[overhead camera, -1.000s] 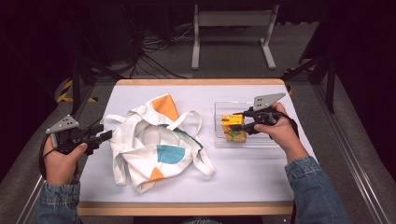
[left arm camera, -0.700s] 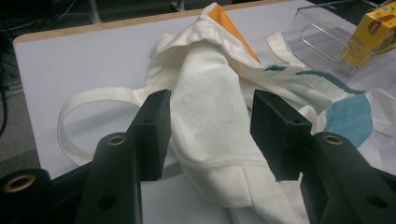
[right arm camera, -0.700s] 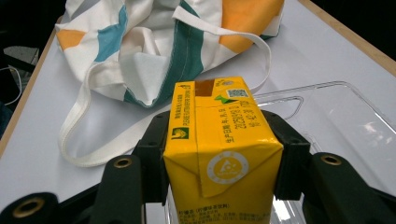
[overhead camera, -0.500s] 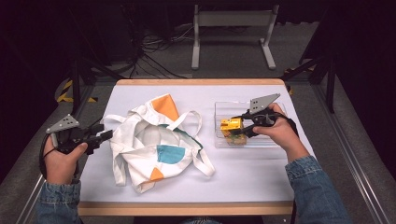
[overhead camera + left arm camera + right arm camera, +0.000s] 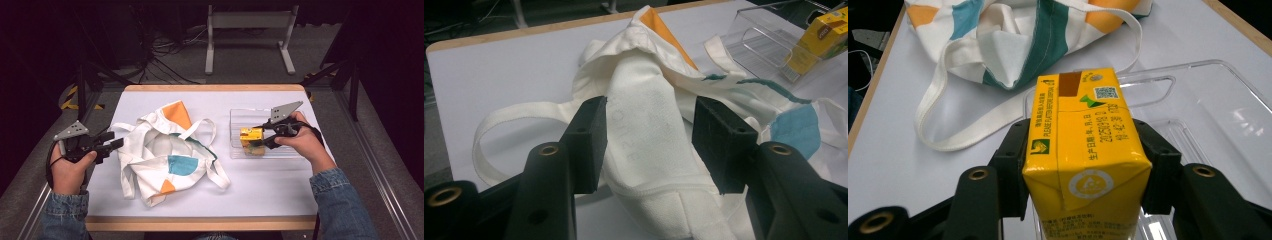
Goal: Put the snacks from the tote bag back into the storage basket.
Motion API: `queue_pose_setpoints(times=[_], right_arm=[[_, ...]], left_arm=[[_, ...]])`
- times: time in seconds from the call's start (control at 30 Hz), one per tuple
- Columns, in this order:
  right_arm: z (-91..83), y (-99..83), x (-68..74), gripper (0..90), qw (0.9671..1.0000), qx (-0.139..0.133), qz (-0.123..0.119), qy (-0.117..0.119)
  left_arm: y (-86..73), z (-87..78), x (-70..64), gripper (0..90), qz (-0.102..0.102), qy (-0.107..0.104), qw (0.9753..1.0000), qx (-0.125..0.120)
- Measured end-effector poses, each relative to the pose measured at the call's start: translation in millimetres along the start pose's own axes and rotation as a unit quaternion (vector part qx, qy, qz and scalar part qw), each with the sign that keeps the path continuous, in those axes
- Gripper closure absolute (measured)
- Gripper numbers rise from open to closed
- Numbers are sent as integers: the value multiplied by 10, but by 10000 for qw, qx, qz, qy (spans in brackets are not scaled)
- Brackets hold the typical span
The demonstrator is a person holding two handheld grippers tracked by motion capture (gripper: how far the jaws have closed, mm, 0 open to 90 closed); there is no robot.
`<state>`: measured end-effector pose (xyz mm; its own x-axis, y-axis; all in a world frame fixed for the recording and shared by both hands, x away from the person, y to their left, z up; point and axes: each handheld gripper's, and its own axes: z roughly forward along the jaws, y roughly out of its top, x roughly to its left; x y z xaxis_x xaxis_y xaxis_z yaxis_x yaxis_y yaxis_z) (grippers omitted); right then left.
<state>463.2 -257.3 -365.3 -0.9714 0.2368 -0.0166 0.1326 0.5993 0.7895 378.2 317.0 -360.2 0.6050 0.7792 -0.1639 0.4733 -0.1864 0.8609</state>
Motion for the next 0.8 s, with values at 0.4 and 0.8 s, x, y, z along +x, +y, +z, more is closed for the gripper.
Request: queue_pose_setpoints(times=[0.4,0.8], right_arm=[[-139,-95,-35,491,9996,140,173,-158],[-153,-69,-40,427,9994,-9,243,-261]], left_arm=[[3,11,-7,489,-5,-3,10000,8],[1,-2,-4,489,22,-3,10000,24]])
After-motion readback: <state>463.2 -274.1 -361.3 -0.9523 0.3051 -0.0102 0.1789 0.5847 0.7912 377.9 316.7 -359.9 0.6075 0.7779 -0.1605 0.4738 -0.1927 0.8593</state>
